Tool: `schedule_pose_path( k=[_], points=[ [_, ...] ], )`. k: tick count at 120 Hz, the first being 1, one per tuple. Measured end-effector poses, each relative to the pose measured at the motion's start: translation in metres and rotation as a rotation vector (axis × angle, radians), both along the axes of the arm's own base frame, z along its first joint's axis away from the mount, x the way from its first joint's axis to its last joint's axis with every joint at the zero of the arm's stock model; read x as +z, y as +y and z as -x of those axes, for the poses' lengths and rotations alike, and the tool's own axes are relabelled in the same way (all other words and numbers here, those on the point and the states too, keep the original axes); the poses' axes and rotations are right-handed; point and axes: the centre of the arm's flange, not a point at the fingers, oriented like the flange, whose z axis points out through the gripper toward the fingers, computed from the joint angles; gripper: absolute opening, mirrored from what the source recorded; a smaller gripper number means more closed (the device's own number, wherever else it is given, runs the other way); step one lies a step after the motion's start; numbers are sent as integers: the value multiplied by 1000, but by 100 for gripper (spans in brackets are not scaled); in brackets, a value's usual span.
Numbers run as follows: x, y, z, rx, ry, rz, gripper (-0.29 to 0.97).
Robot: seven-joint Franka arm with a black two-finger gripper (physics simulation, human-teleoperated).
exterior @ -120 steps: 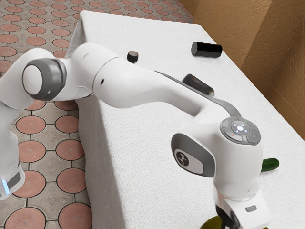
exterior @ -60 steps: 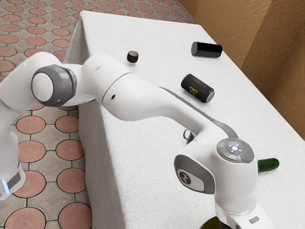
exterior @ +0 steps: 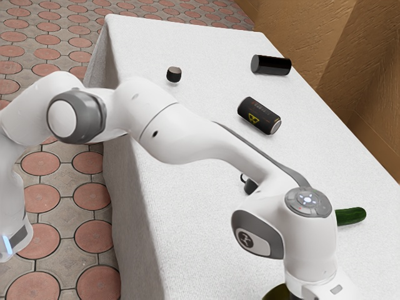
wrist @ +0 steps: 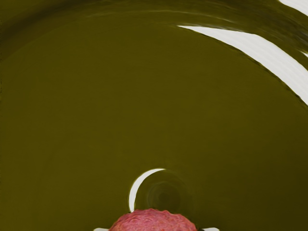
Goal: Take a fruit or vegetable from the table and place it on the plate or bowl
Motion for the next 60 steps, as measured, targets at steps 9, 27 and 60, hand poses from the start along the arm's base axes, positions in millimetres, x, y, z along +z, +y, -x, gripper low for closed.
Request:
schedule_pose_path(
  k=[9,27,60],
  points=[
    [-6,3,-4,10,8,0,37],
    [33,8,4,22,1,-22,48],
    [160,250,-48,477,336,-118,63]
  ],
)
